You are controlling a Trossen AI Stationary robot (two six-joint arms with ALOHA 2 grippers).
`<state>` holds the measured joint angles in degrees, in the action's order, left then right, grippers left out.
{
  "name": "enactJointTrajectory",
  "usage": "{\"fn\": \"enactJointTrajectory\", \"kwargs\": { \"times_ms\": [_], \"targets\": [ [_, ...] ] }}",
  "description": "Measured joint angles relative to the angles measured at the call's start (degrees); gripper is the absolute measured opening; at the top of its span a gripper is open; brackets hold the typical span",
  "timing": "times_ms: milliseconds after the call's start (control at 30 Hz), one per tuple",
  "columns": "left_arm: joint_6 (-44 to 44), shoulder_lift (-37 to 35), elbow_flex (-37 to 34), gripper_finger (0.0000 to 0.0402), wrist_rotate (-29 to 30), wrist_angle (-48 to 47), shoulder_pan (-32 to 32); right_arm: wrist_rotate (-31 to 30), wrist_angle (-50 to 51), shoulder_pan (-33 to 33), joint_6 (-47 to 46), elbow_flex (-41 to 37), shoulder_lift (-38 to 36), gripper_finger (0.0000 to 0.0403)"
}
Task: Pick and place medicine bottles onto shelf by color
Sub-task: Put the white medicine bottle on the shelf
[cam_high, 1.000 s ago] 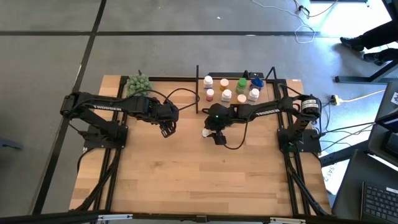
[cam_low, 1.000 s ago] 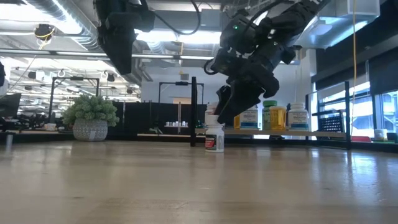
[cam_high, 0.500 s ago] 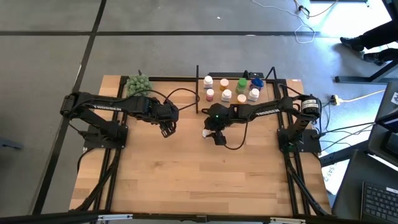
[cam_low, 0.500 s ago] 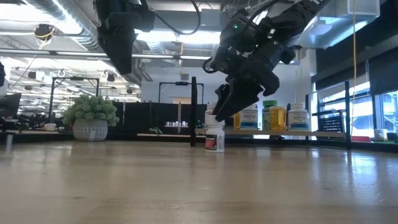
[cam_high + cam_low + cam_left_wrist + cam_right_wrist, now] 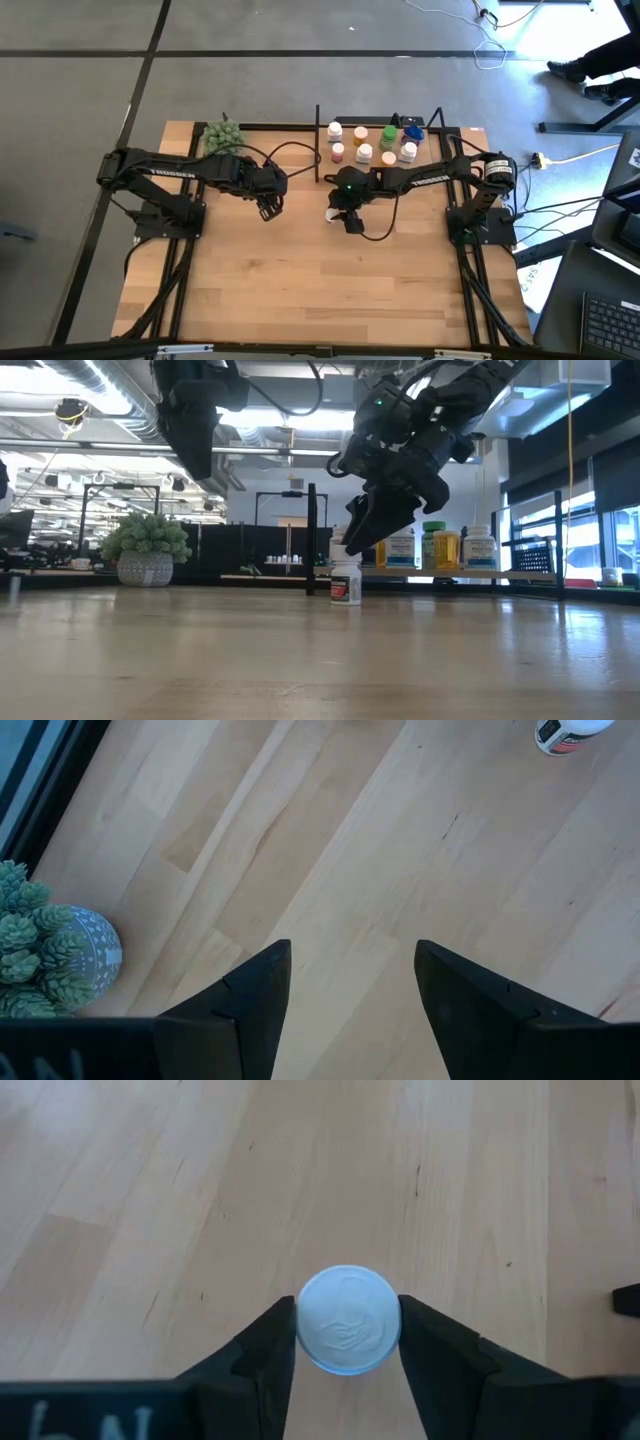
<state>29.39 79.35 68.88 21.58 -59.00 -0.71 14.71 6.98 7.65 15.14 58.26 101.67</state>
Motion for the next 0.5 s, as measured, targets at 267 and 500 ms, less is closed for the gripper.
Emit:
{"fn": "enactJointTrajectory", "kwargs": {
  "times_ms": [267,500],
  "targets": [
    [-0.02,0.0,0.0,0.0208,0.0,0.0,-0.01,0.01,0.0,0.01,0.07,0.0,0.0,0.016],
    [-0.02,0.0,0.0,0.0208,0.0,0.0,0.0,-0.04,-0.7,0.01,0.09,0.0,-0.06,0.016]
  ]
}}
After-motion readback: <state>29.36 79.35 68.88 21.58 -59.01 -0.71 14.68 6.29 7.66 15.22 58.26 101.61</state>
